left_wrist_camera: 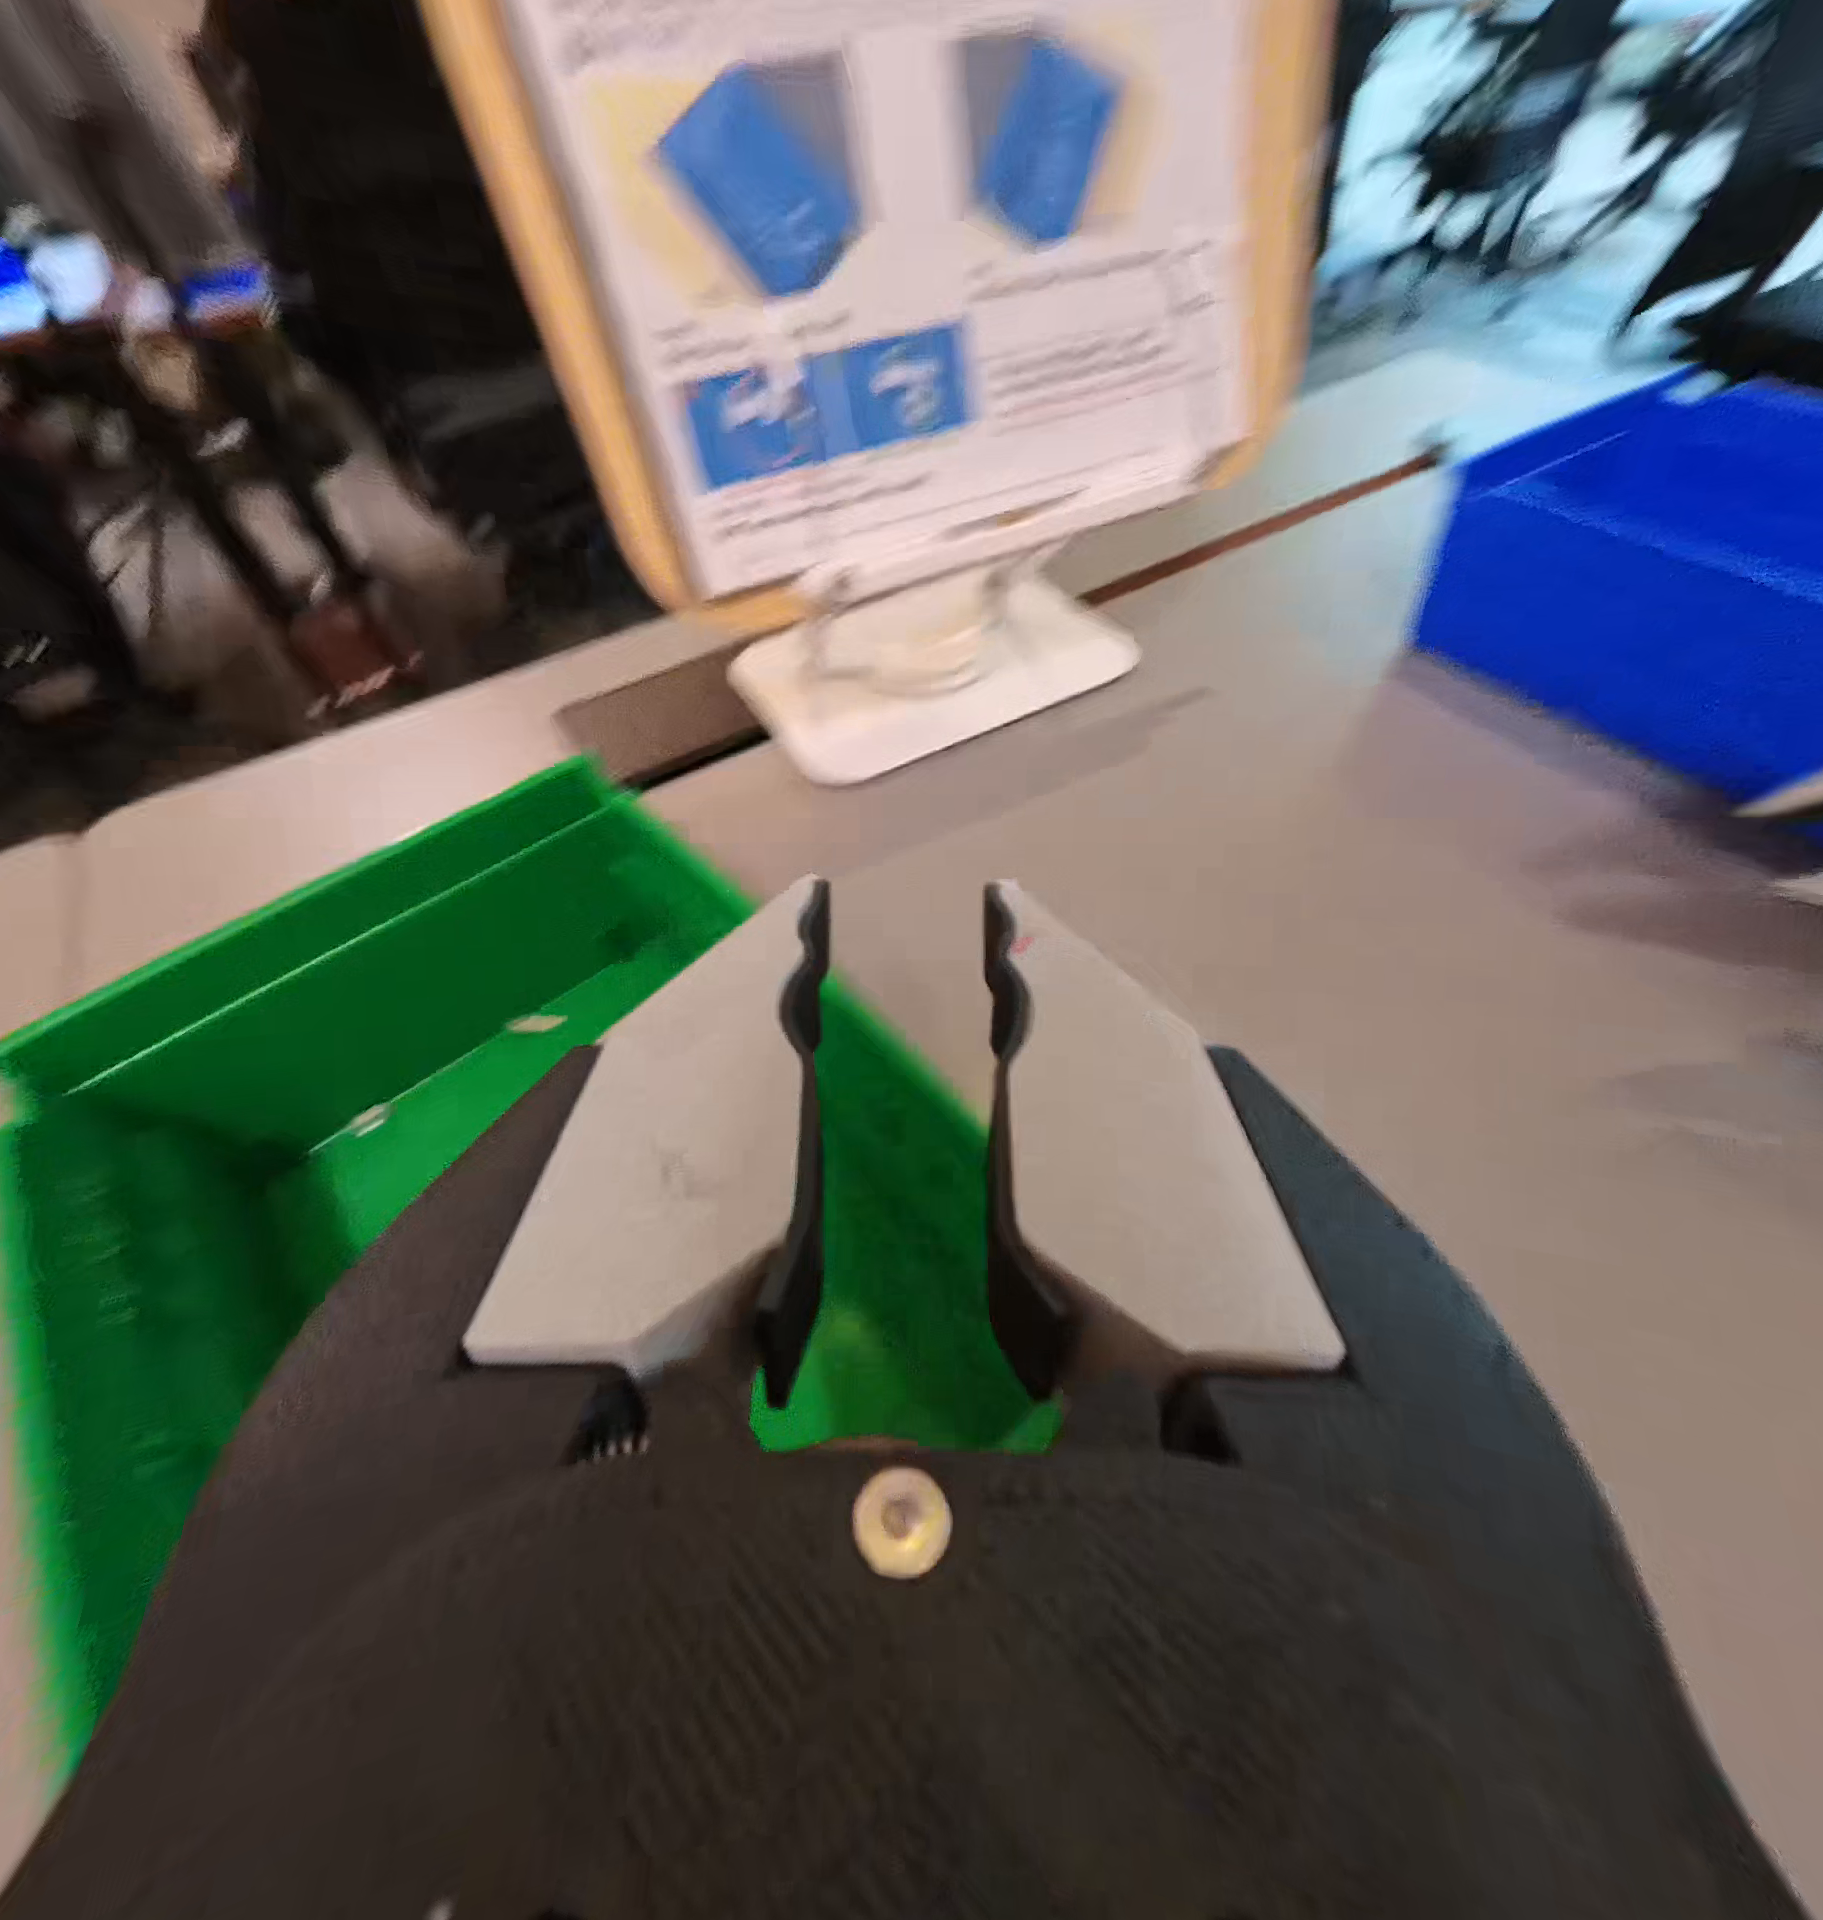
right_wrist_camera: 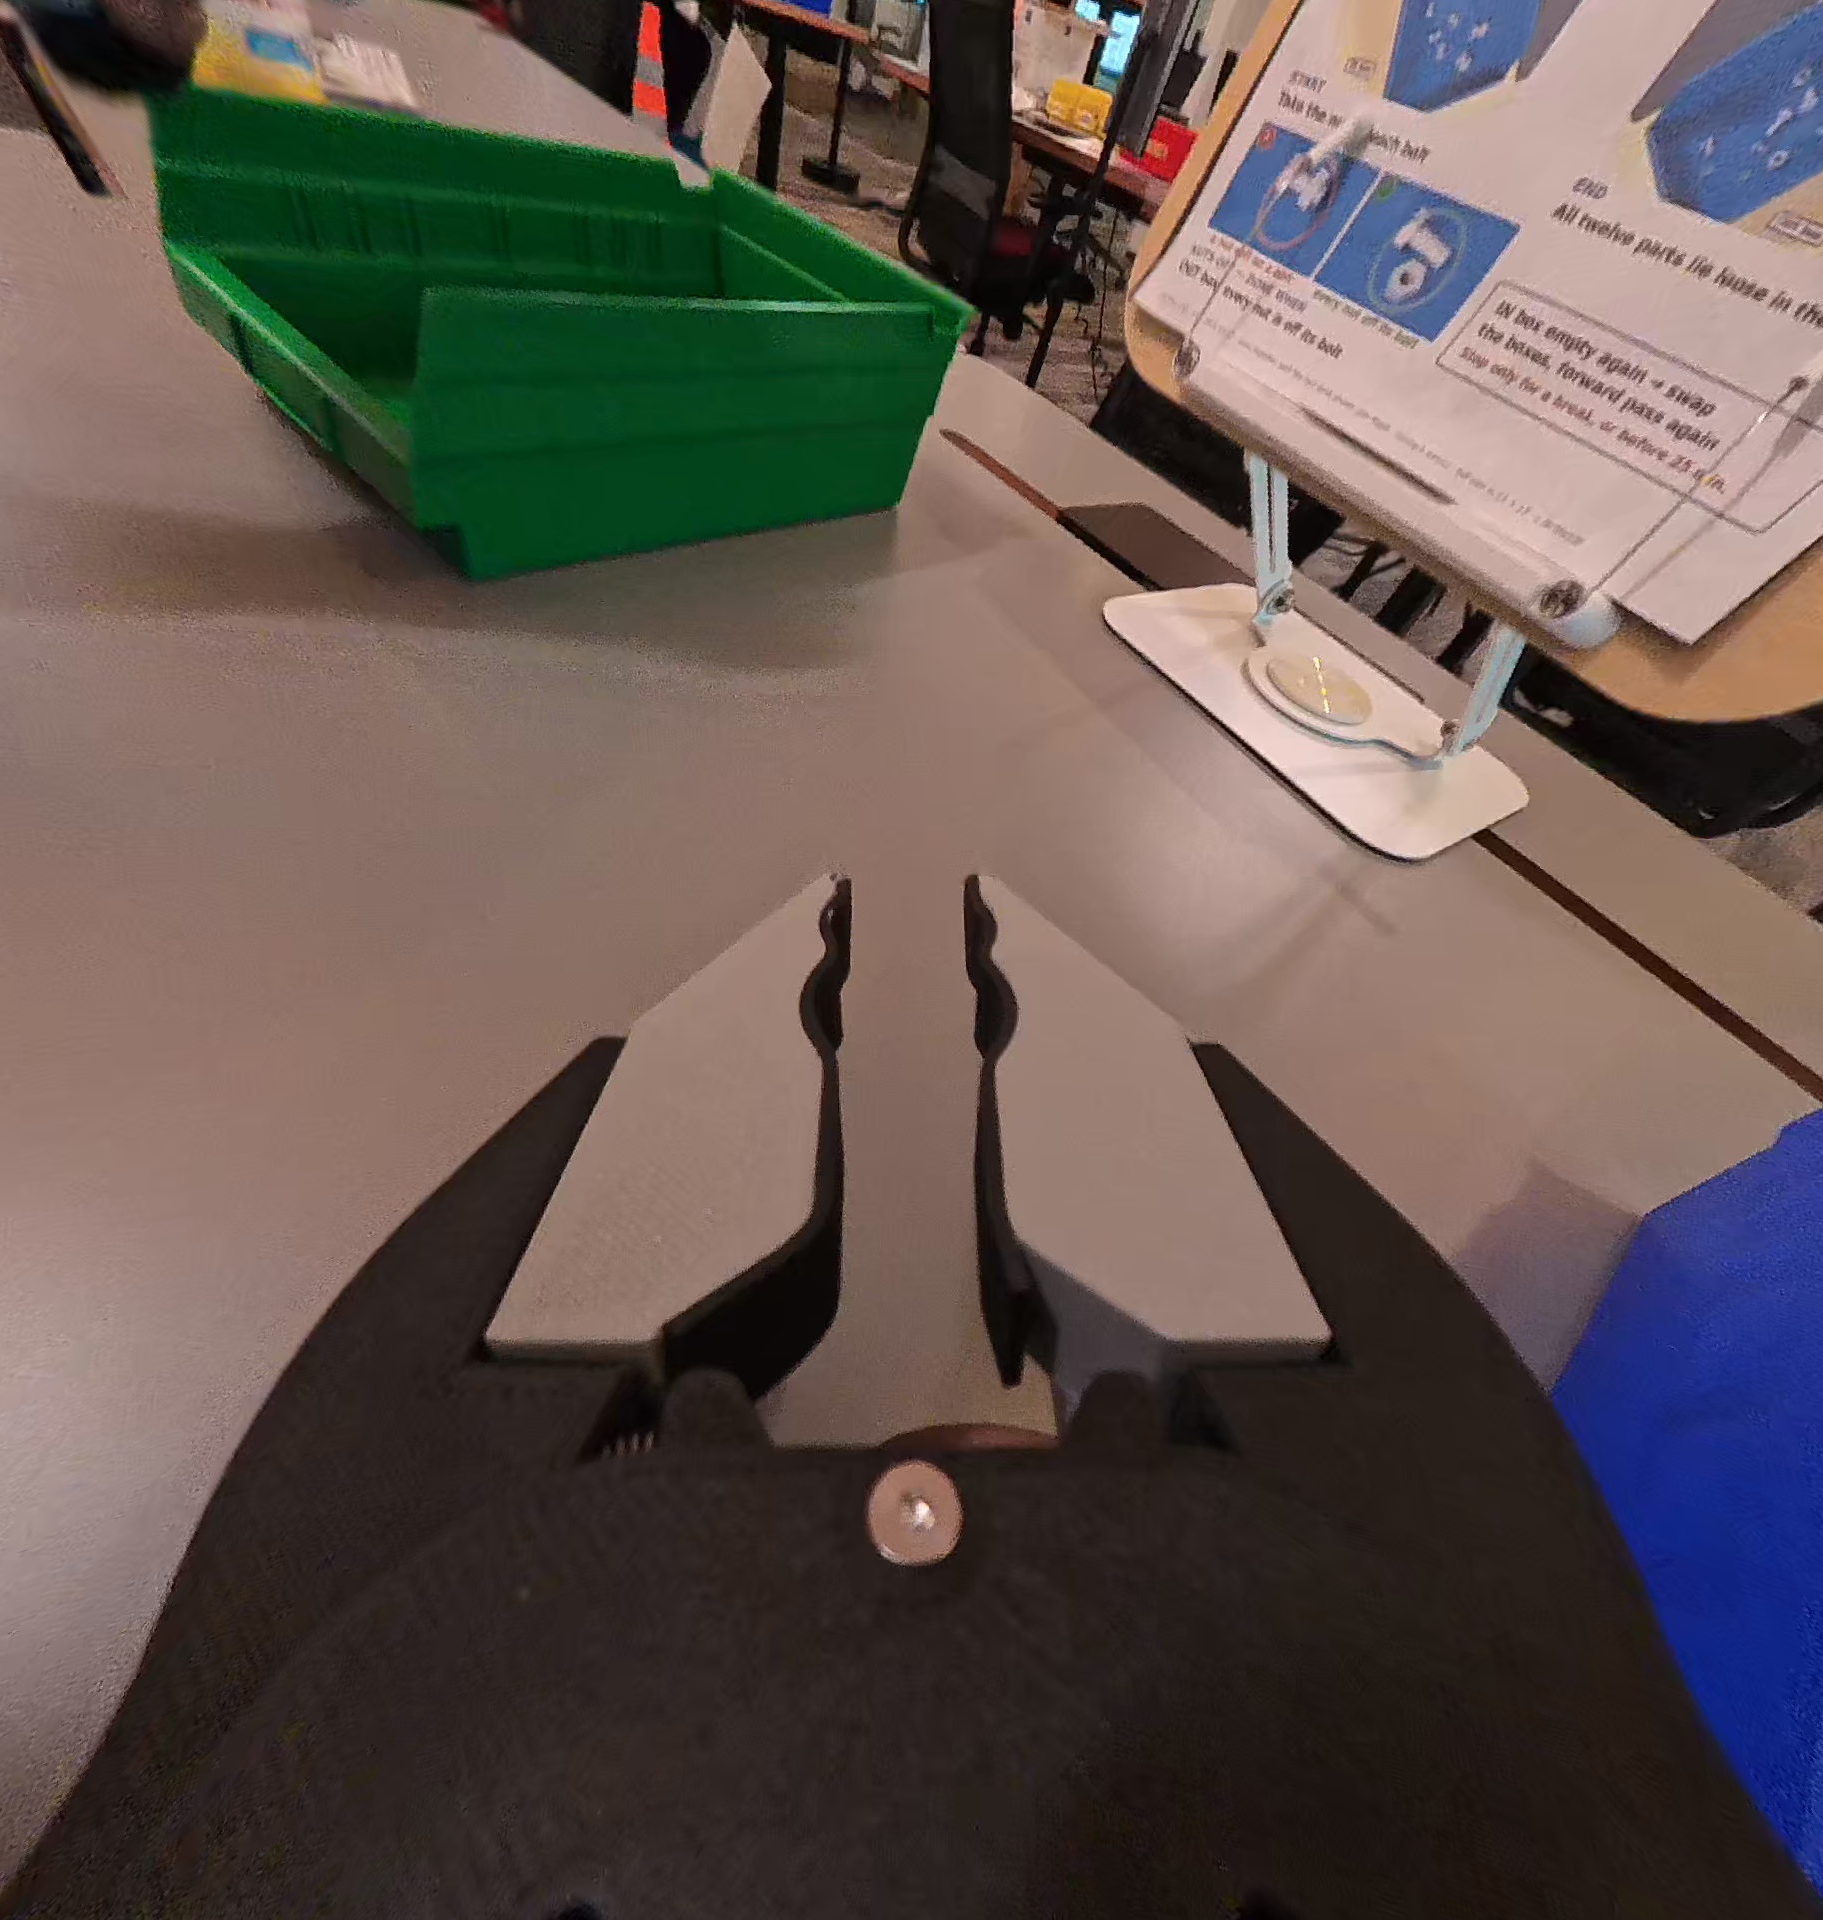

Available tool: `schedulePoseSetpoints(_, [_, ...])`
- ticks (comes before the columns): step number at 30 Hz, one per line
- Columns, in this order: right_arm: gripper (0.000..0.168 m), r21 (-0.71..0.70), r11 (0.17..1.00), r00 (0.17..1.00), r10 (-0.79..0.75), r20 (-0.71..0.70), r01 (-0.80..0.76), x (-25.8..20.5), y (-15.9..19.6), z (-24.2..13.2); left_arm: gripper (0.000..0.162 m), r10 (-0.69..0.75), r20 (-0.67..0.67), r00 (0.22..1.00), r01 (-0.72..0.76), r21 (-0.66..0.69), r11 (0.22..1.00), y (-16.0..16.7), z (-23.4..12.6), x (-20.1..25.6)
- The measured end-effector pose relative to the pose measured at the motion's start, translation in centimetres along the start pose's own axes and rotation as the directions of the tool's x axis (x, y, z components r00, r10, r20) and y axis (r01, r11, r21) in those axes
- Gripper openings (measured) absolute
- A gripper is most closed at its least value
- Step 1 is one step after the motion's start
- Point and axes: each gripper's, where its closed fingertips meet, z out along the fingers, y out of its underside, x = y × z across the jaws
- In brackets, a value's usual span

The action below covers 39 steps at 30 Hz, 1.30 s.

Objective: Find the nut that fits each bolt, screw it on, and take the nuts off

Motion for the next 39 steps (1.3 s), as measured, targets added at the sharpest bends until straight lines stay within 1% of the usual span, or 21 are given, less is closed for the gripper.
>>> schedulePoseSetpoints(2, [0.021, -0.054, 0.998, 1.0, 0.019, 0.023, -0.017, -0.3, 1.1, 0.3, 0.038, -0.005, 0.077, 0.997, 0.018, -0.181, 0.983, 2.1, 2.0, -5.4])
schedulePoseSetpoints(3, [0.022, -0.048, 0.999, 1.0, 0.013, 0.022, -0.012, -0.3, 1.0, 0.3, 0.041, -0.014, 0.089, 0.996, 0.038, -0.277, 0.96, 3.6, 3.4, -7.6])
schedulePoseSetpoints(5, [0.021, -0.033, 0.999, 1.0, -0.019, 0.011, 0.019, -0.5, 0.8, 0.3, 0.047, -0.063, 0.058, 0.996, 0.082, -0.415, 0.906, 6.5, 6.5, -10.1])
schedulePoseSetpoints(7, [0.021, -0.04, 0.999, 0.999, -0.037, 0.007, 0.037, -0.7, 0.9, 0.3, 0.047, -0.103, 0.054, 0.993, 0.116, -0.524, 0.844, 9.5, 9.3, -12.1])
schedulePoseSetpoints(9, [0.021, -0.04, 0.999, 1.0, -0.024, 0.018, 0.024, -0.9, 1.0, 0.3, 0.047, -0.089, 0.083, 0.993, 0.121, -0.607, 0.786, 12.2, 11.3, -14.1])
schedulePoseSetpoints(11, [0.021, -0.037, 0.999, 1.0, -0.011, 0.027, 0.012, -1.0, 1.0, 0.3, 0.048, -0.074, 0.101, 0.992, 0.122, -0.667, 0.735, 14.2, 12.6, -15.5])
schedulePoseSetpoints(13, [0.021, -0.038, 0.999, 1.0, -0.009, 0.024, 0.01, -1.0, 1.1, 0.2, 0.051, -0.066, 0.105, 0.992, 0.12, -0.686, 0.718, 15.2, 13.7, -16.2])
schedulePoseSetpoints(14, [0.021, -0.036, 0.999, 1.0, -0.009, 0.022, 0.01, -1.0, 1.0, 0.1, 0.048, -0.062, 0.101, 0.993, 0.115, -0.688, 0.717, 15.4, 14.1, -16.4])
schedulePoseSetpoints(15, [0.02, -0.032, 0.999, 1.0, -0.009, 0.021, 0.01, -1.0, 1.0, 0.1, 0.041, -0.063, 0.093, 0.994, 0.11, -0.694, 0.711, 15.6, 14.4, -16.5])
schedulePoseSetpoints(16, [0.02, -0.027, 1.0, 1.0, -0.009, 0.021, 0.009, -1.1, 0.9, 0.0, 0.032, -0.079, 0.086, 0.993, 0.116, -0.681, 0.723, 15.4, 14.8, -16.5])
schedulePoseSetpoints(19, [0.021, -0.026, 1.0, 0.999, -0.005, 0.033, 0.006, -1.4, 0.8, 0.0, 0.029, -0.086, 0.081, 0.993, 0.118, -0.667, 0.735, 15.4, 15.3, -16.9])
schedulePoseSetpoints(24, [0.021, -0.03, 0.999, 0.999, -0.018, 0.041, 0.019, -1.8, 0.9, 0.0, 0.019, -0.075, 0.064, 0.995, 0.098, -0.655, 0.749, 15.3, 15.4, -17.2])
schedulePoseSetpoints(29, [0.021, -0.038, 0.999, 0.998, -0.025, 0.05, 0.027, -2.1, 1.1, 0.1, 0.018, -0.089, 0.064, 0.994, 0.109, -0.634, 0.766, 15.2, 15.5, -17.1])
schedulePoseSetpoints(35, [0.021, -0.041, 0.999, 0.998, -0.027, 0.052, 0.029, -2.3, 1.1, 0.2, 0.018, -0.068, 0.067, 0.995, 0.096, -0.645, 0.758, 15.3, 14.9, -16.7])
schedulePoseSetpoints(37, [0.021, -0.041, 0.999, 0.998, -0.023, 0.055, 0.025, -2.3, 1.1, 0.2, 0.018, -0.061, 0.067, 0.996, 0.09, -0.648, 0.757, 15.0, 14.4, -16.6])
schedulePoseSetpoints(39, [0.021, -0.039, 0.999, 0.998, -0.019, 0.054, 0.021, -2.2, 1.1, 0.2, 0.018, -0.056, 0.066, 0.996, 0.085, -0.643, 0.761, 14.0, 13.6, -16.4])
